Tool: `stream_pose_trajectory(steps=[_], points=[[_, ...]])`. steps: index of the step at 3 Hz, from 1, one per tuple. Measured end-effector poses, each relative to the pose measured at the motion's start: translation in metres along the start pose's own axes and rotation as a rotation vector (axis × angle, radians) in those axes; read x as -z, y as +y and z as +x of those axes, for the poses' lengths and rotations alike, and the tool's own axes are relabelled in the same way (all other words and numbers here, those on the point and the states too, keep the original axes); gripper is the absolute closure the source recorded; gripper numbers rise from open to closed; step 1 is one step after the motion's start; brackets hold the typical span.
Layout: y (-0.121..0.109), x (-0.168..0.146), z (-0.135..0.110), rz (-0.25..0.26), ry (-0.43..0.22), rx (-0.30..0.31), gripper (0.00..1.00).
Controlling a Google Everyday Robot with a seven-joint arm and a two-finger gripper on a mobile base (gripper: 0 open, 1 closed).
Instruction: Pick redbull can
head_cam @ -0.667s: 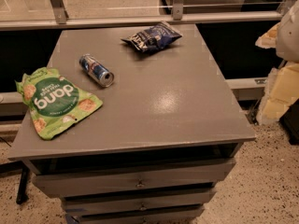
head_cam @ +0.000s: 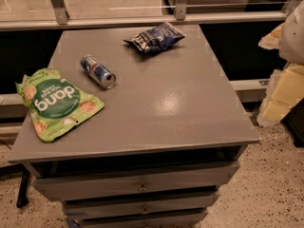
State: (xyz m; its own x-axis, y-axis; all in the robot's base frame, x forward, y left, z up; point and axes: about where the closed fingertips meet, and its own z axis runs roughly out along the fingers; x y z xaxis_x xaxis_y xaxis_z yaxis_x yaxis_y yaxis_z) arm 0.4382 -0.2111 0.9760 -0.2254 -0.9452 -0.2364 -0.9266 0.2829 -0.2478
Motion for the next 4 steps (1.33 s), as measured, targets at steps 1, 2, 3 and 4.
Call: stream_pose_trajectory(steps=[1, 2, 3, 4], points=[[0.01, -0.017, -0.035, -0.023, -0.104, -0.03, 0.0], [0.029, -0.044, -0.106, -0.066, -0.293, -0.044, 0.0], [0.046, -0.066, -0.193, -0.118, -0.5, -0.032, 0.0], [0.033, -0.055, -0.213, -0.056, -0.568, -0.053, 0.0]])
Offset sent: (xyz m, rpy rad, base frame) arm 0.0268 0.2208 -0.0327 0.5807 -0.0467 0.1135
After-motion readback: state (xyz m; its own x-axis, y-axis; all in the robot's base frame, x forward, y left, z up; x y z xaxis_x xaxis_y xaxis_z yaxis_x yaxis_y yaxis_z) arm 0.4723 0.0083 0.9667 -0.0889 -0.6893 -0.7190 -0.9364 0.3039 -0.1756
